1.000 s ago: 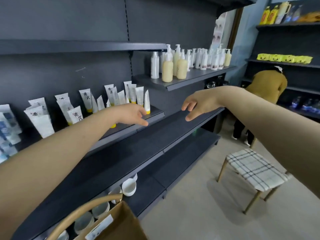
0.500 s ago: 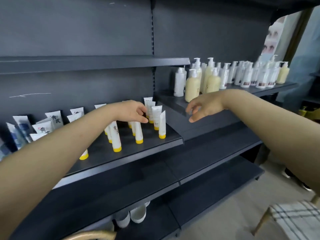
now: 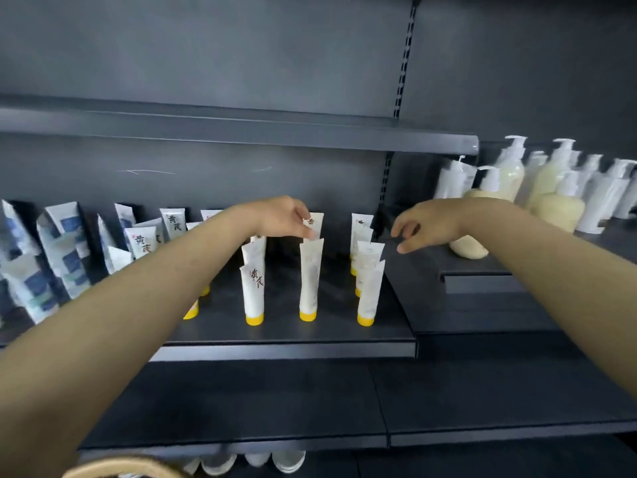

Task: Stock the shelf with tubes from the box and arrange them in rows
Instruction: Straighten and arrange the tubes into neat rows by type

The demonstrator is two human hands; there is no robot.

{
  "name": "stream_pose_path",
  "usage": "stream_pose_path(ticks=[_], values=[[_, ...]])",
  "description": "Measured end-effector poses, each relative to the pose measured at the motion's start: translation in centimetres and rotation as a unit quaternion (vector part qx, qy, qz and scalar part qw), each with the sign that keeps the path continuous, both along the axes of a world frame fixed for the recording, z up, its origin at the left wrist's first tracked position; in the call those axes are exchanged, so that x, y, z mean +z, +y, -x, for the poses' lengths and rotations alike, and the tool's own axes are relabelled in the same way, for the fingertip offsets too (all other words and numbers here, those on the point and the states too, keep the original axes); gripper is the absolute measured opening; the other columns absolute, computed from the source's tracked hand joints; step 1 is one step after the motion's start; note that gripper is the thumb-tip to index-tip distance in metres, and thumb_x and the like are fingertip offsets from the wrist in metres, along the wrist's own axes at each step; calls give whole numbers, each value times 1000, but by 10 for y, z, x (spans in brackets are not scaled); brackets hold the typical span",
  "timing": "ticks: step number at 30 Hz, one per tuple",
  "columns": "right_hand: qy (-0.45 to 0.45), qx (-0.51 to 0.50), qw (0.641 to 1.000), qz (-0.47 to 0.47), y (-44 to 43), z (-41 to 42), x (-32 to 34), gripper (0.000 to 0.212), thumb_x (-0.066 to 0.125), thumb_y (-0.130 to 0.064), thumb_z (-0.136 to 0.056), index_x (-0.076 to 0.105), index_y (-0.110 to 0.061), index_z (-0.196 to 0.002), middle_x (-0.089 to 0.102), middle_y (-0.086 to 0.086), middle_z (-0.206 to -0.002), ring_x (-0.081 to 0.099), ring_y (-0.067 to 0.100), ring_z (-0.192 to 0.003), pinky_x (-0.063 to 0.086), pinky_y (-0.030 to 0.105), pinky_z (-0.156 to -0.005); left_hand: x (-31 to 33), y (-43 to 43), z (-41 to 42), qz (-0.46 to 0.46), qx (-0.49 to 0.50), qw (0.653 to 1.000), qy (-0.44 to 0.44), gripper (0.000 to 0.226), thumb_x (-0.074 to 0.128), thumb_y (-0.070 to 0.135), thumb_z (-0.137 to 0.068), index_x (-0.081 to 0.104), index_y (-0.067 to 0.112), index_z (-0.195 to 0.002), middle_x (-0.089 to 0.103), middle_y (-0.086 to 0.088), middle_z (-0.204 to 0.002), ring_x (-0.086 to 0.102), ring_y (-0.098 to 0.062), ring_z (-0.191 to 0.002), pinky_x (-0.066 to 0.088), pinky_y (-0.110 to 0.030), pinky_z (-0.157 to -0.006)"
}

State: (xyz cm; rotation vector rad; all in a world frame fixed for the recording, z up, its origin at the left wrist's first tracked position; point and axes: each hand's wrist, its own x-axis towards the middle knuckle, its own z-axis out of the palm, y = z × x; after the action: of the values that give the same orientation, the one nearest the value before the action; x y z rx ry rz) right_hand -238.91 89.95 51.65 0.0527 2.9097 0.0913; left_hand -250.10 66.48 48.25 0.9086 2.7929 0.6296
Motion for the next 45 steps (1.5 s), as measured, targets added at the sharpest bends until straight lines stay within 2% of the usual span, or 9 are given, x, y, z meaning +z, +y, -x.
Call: stream_pose_path(ticks=[3, 7, 16, 20, 25, 28, 32, 40, 45], values=[[7, 14, 1000, 6, 15, 44, -4, 45, 57, -42, -89, 50, -24, -130, 55, -4, -127, 52, 16, -112, 38, 24, -93, 0, 13, 36, 12, 10, 1000, 9, 50, 63, 38, -88, 50, 17, -131, 57, 1, -128, 53, -18, -117, 41, -23, -76], [6, 12, 1000, 14, 29, 104, -17, 44, 55, -41, -91, 49, -23, -131, 54, -4, -128, 51, 16, -114, 40, 28, -98, -12, 32, 89, 17, 7, 1000, 3, 50, 64, 39, -87, 50, 18, -131, 58, 3, -129, 52, -17, -118, 38, -24, -93], [-7, -10, 999, 42, 50, 192, -49, 44, 52, -43, -92, 51, -22, -130, 55, -3, -131, 52, 15, -116, 38, 28, -102, -51, 68, 174, 62, -29, 998, -5, 52, 63, 41, -87, 51, 17, -132, 54, 1, -133, 50, -19, -121, 39, -30, -103], [-22, -24, 999, 36, 62, 217, -59, 45, 51, -46, -91, 50, -25, -131, 56, -5, -129, 52, 16, -115, 39, 34, -104, -62, 79, 193, 46, -35, 996, -64, 46, 60, 32, -91, 49, 16, -132, 56, -9, -129, 59, -24, -102, 53, -34, -86], [-34, -34, 995, 83, 70, 238, -74, 41, 54, -45, -90, 52, -26, -127, 65, -3, -101, 62, 11, -91, 49, 25, -85, -70, 90, 207, 18, -20, 991, -132, 40, 53, 22, -95, 47, 17, -135, 54, -16, -128, 58, -27, -94, 55, -31, -70], [-40, -55, 986, 150, 74, 247, -82, 36, 56, -39, -90, 52, -23, -123, 66, 2, -101, 68, 11, -83, 52, 20, -70, -71, 92, 214, 12, -14, 987, -162, 43, 48, 17, -98, 42, 23, -140, 53, -12, -128, 59, -25, -92, 54, -26, -65], [-41, -87, 975, 201, 79, 255, -88, 35, 58, -32, -91, 52, -17, -122, 68, 8, -98, 72, 15, -80, 58, 27, -74, -76, 94, 222, 10, -9, 980, -197, 47, 45, 14, -98, 39, 29, -142, 47, -4, -123, 58, -15, -77, 53, -23, -63], [-42, -129, 950, 281, 76, 257, -94, 54, 52, -10, -95, 31, -23, -143, 62, 20, -110, 72, 21, -72, 59, 29, -63, -79, 93, 227, -52, 38, 965, -256, 29, 52, 13, -96, 54, 1, -122, 59, -9, -91, 62, -18, -73, 58, -20, -57], [-38, -174, 930, 321, 74, 258, -96, 47, 50, -3, -94, 42, -17, -138, 58, 23, -114, 72, 23, -70, 58, 28, -56, -80, 91, 230, -90, 98, 946, -297, 30, 59, 12, -92, 54, -5, -117, 60, -13, -88, 66, -22, -71, 56, -29, -75]])
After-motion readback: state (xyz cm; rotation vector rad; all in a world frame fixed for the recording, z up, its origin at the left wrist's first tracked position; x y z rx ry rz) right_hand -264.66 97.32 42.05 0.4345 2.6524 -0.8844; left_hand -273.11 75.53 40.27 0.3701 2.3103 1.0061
